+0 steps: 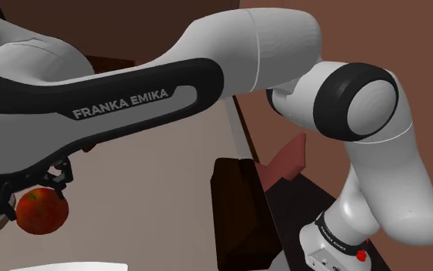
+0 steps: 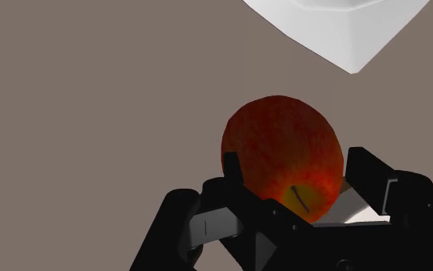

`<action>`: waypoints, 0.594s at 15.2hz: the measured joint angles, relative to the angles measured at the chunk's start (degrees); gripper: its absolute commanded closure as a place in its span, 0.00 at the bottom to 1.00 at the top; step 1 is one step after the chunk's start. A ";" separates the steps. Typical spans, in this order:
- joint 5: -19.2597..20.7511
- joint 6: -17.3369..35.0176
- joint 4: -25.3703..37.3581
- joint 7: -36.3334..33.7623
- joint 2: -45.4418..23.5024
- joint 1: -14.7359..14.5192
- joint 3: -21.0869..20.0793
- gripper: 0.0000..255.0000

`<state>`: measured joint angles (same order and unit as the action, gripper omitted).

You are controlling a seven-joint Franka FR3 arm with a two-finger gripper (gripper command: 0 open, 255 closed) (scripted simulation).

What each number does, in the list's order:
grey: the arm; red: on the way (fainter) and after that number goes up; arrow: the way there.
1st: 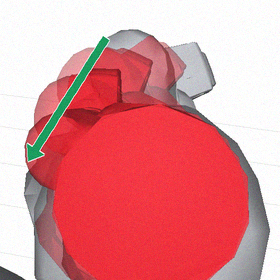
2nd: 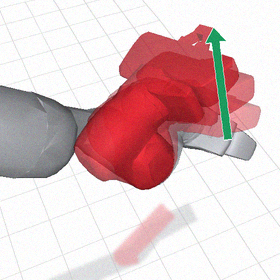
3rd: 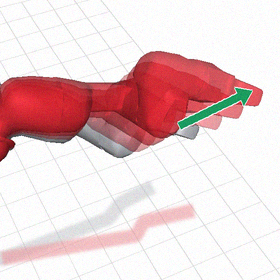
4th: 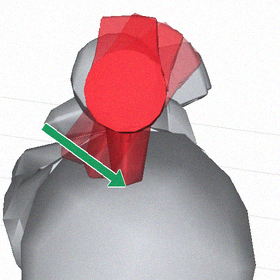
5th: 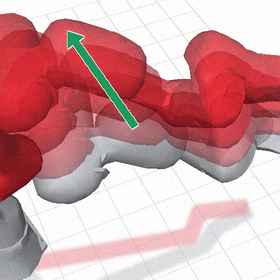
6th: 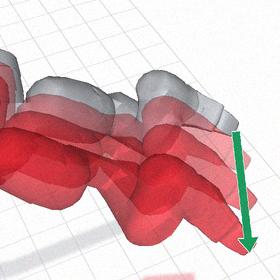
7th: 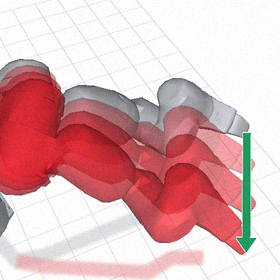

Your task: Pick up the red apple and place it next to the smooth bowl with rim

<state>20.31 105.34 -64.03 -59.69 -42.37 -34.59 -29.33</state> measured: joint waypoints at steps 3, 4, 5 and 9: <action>0.18 2.41 -2.51 -0.32 -0.02 0.51 0.09 1.00; 0.26 3.08 -3.14 -0.48 -0.11 0.56 0.13 1.00; 0.38 3.71 -3.48 -0.52 -0.42 0.60 0.22 1.00; 0.68 5.56 -4.99 -0.87 -0.86 0.72 0.39 1.00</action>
<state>20.99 110.90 -69.01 -60.56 -43.23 -33.88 -28.94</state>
